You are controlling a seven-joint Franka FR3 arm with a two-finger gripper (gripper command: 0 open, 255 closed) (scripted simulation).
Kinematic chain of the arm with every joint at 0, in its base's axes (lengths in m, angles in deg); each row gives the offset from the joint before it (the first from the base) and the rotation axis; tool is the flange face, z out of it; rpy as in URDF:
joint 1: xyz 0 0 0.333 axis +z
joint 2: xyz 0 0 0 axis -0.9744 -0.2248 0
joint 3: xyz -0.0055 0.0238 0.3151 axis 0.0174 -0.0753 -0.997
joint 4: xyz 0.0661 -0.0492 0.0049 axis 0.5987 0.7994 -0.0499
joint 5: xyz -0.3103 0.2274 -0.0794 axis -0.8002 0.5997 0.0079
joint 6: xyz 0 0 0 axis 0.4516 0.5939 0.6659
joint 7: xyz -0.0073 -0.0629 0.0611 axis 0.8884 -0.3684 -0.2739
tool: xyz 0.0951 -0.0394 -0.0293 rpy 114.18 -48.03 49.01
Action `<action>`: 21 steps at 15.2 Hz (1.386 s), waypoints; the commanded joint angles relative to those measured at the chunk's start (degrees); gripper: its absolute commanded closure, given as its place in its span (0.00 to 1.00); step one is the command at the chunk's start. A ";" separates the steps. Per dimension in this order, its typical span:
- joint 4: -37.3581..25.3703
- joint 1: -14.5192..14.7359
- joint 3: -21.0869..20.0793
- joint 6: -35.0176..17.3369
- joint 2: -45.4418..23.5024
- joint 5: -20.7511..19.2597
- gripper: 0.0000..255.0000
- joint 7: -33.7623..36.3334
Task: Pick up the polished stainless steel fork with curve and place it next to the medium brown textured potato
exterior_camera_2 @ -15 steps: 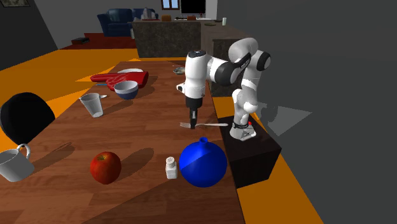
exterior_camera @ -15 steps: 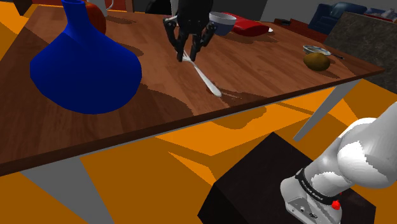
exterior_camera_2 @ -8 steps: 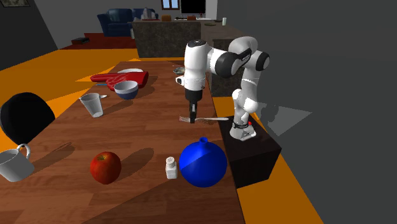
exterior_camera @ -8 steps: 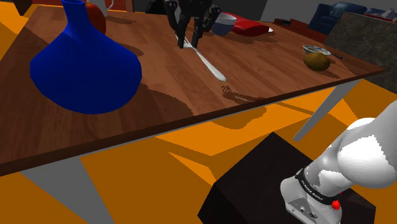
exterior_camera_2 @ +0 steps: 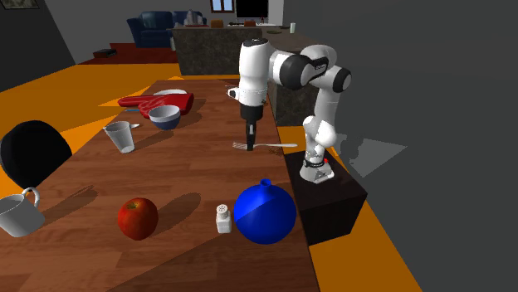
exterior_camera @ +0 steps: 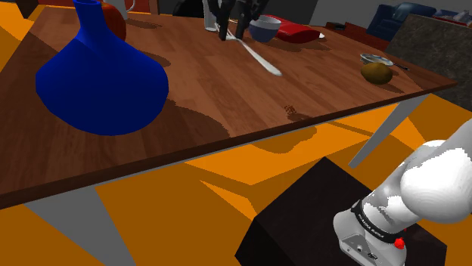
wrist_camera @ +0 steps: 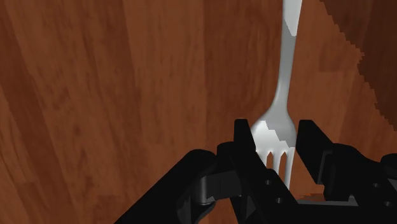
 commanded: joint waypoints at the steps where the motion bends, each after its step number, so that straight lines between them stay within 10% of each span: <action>1: 2.41 -1.23 1.76 -0.01 2.70 1.26 1.00 -3.05; 21: 17.19 -10.61 22.49 -0.59 16.63 2.10 1.00 -33.32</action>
